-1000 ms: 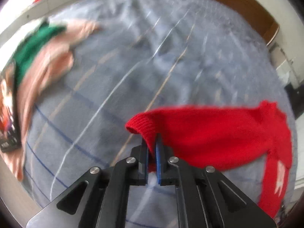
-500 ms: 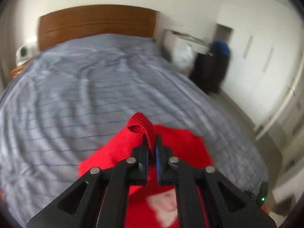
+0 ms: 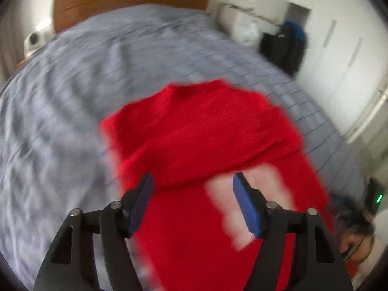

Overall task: Fold small clothes
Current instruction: 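Grasp the other sleeve cuff with the left tool and fold it across the body, then grasp the sweater hem with the left tool while the right tool grasps it, folding toward the collar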

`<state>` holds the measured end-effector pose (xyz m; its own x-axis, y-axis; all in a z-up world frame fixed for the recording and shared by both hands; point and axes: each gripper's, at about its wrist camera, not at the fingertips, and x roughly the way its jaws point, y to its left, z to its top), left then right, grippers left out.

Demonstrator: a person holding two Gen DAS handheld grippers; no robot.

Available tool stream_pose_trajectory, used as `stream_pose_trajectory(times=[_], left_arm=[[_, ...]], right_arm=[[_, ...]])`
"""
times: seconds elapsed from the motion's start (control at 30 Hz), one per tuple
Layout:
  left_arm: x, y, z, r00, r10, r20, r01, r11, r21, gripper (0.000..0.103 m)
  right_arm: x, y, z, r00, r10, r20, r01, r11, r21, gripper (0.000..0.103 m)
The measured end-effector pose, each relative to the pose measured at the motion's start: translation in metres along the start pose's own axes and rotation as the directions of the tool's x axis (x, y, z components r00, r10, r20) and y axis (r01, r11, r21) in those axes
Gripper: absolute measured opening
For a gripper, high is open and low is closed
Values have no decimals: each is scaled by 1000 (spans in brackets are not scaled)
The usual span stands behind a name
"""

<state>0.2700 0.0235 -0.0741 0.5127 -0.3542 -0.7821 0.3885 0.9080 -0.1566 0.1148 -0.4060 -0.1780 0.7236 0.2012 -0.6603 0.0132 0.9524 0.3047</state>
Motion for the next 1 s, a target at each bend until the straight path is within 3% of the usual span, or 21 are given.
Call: stream_pose_trajectory(times=[0.13, 0.3, 0.37, 0.43, 0.53, 0.83, 0.93, 1.0], left_arm=[[14, 34, -41, 994, 77, -82, -79, 997, -19, 69], [30, 31, -32, 995, 94, 9, -94, 994, -49, 70], [49, 31, -25, 982, 187, 20, -186, 980, -69, 69], [65, 42, -28, 959, 282, -31, -283, 949, -140, 66], [58, 57, -39, 961, 276, 9, -267, 936, -231, 67], [19, 65, -75, 951, 308, 5, -297, 921, -254, 70], [-9, 61, -97, 961, 274, 42, -248, 918, -309, 71], [-20, 60, -106, 964, 259, 65, -225, 919, -323, 77]], right_arm=[[4, 3, 1, 1000, -11, -3, 11, 1000, -11, 75], [6, 9, -2, 999, -44, 2, 44, 998, -38, 76], [7, 11, -3, 998, -56, 4, 56, 997, -48, 76], [7, 12, -4, 998, -68, 6, 68, 996, -54, 76], [8, 15, -5, 997, -82, 7, 83, 994, -71, 77], [10, 15, -6, 998, -64, -1, 64, 993, -96, 81], [9, 14, -5, 998, -56, -3, 56, 994, -90, 81], [9, 13, -5, 999, -50, -3, 50, 995, -84, 81]])
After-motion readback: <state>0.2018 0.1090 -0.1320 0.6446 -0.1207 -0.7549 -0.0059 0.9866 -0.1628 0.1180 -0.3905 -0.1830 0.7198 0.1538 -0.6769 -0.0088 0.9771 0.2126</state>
